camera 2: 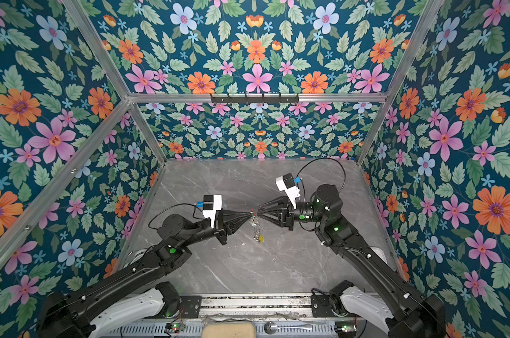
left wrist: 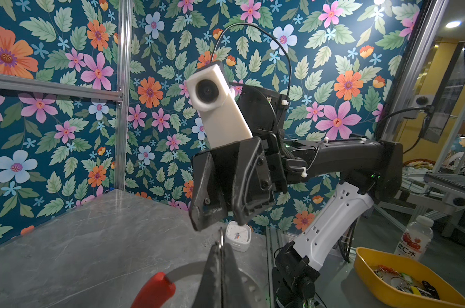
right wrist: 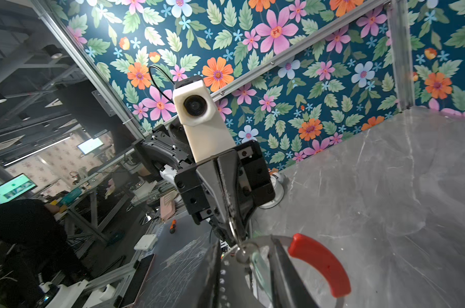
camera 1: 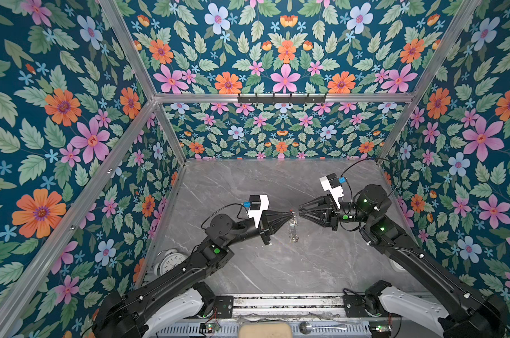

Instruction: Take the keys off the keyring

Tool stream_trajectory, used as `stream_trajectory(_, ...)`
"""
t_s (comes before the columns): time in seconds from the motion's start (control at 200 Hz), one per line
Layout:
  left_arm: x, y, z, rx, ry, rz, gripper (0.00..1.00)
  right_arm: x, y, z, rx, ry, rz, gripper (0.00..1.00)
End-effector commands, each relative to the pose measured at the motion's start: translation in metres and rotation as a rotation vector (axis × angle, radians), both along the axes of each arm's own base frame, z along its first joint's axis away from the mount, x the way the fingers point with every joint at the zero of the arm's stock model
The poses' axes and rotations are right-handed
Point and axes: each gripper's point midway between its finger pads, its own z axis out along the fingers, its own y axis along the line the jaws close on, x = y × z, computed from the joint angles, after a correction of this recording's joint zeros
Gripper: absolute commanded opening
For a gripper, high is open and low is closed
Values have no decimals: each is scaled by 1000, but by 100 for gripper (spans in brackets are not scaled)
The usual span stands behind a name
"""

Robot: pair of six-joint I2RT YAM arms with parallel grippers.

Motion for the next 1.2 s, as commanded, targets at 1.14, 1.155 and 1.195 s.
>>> stream_trajectory(1.14, 10, 4, 7, 10, 92, -5, 43, -10, -1, -6, -98, -41, -42, 0)
stream_trajectory(1.155, 10, 4, 7, 13, 95, -9, 43, -10, -1, -7, -100, -42, -43, 0)
stream_trajectory(1.195, 11, 3, 6, 16, 103, -20, 43, -10, -2, -7, -102, -43, -41, 0)
